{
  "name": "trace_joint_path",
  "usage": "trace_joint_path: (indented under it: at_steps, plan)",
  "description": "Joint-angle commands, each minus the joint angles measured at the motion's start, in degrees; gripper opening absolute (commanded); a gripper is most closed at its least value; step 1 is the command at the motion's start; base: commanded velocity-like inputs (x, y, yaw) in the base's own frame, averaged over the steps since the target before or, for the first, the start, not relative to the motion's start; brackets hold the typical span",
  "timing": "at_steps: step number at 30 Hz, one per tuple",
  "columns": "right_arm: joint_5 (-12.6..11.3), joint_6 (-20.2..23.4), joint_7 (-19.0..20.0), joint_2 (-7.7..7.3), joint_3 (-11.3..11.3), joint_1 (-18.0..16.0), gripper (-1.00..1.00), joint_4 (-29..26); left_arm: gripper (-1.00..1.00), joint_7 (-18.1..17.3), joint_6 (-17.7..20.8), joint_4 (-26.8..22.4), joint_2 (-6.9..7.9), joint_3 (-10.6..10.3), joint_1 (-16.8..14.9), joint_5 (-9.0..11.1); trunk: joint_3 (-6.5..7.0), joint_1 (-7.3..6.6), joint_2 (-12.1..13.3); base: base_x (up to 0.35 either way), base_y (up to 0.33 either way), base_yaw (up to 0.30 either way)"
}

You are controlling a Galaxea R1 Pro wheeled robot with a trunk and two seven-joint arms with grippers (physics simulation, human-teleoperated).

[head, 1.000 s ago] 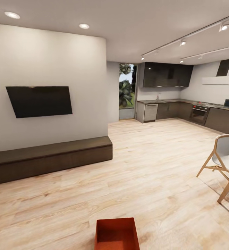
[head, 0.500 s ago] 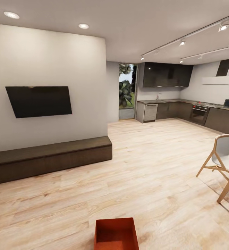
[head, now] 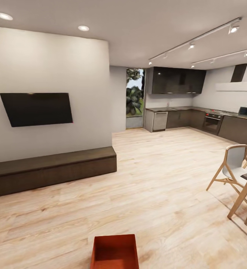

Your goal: Move the two storage containers from the living room to the garage. In the garage, place one container on the floor and stack the other container on top of it (either order is fine).

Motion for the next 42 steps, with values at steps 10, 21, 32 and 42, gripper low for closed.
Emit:
trace_joint_path:
  at_steps: [10,21,32,42]
  plan:
    - [0.3,-0.2,-0.2,0.1,0.2,0.0,1.0,0.2,1.0,0.1,-0.1,0.0,-0.02,0.2,0.0,0.0,-0.02,0.02,0.0,0.0,-0.041,0.0]
    - [0.3,-0.2,-0.2,0.1,0.2,0.0,1.0,0.2,1.0,0.1,-0.1,0.0,-0.07,0.3,0.0,0.1,-0.02,0.02,0.0,0.0,0.133,0.0]
    - [0.3,-0.3,-0.2,0.1,0.2,0.0,1.0,0.2,1.0,0.1,-0.1,-0.1,-0.08,0.2,0.0,0.1,-0.02,0.02,0.0,0.0,0.024,0.0]
    - [0.3,-0.3,-0.2,0.03,0.2,0.0,1.0,0.2,1.0,0.0,-0.1,0.0,-0.03,0.2,0.0,0.0,-0.02,0.02,0.0,0.0,0.029,0.0]
